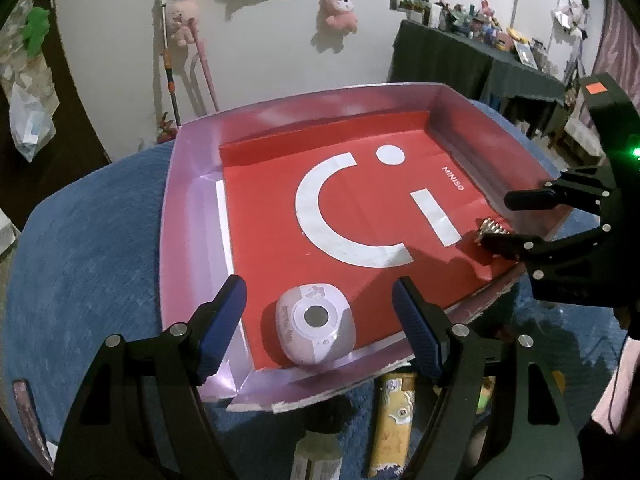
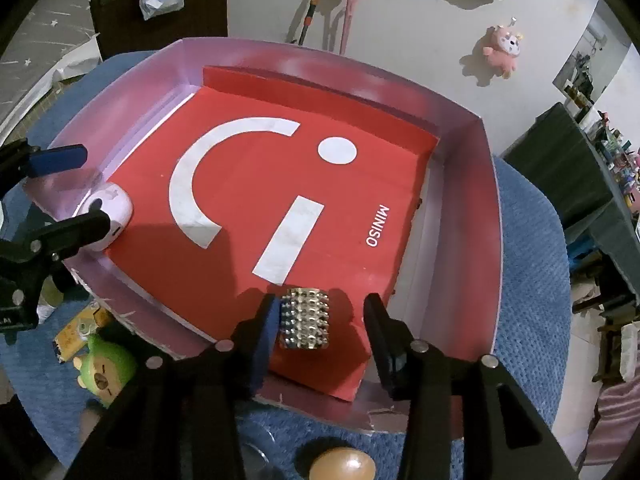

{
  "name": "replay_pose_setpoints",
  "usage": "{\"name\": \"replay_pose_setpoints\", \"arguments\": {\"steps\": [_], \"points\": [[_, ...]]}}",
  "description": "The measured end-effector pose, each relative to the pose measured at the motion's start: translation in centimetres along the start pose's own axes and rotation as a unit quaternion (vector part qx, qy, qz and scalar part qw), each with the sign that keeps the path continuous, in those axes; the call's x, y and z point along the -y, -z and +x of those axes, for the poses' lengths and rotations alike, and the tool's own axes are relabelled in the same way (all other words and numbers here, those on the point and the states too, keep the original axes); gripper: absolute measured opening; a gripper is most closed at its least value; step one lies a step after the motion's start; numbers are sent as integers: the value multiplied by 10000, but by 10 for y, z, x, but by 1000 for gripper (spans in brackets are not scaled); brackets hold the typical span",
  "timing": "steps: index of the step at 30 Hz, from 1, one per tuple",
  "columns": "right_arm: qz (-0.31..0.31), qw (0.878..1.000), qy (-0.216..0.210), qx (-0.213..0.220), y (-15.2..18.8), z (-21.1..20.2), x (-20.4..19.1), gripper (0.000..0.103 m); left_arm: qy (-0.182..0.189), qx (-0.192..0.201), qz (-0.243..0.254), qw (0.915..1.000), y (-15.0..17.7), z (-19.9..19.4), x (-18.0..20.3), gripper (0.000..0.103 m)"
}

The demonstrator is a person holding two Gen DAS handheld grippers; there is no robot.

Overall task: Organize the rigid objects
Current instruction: 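Lower the roller and speaker into the red box and open both tools, then withdraw both tools from the box back over the table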

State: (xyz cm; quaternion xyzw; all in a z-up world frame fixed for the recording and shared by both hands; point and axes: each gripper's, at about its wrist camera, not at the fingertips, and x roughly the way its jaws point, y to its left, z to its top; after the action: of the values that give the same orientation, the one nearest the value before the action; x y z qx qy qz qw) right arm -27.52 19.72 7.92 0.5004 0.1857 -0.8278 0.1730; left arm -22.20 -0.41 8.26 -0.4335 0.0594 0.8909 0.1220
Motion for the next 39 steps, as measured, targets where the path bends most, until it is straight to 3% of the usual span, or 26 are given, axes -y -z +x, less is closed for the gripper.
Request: {"name": "replay_pose_setpoints", "arguments": {"steps": [2, 7, 13, 26, 33, 39], "points": [[38, 9999, -51, 109, 1, -6, 1, 57, 43, 66, -106, 9999, 3, -6, -2, 74], [232, 9986, -176, 443, 11, -30, 5, 64, 52, 405, -228, 9989, 14, -31, -1, 76], [329, 9936, -196, 1063, 32, -76, 0, 81, 33, 948, -244, 9952, 29, -69, 6, 87], [621, 9681, -117, 2425, 113, -162, -38, 99, -248, 2096, -196, 9773, 92, -142, 31, 98], [950, 9546, -77, 2824, 159, -167, -60, 103, -102, 2221, -347, 9744, 128, -147, 44, 103], [1091, 9486, 130, 2968, 191, -145, -74, 103, -121, 2008, -450, 9785, 155, -123, 52, 103]]}}
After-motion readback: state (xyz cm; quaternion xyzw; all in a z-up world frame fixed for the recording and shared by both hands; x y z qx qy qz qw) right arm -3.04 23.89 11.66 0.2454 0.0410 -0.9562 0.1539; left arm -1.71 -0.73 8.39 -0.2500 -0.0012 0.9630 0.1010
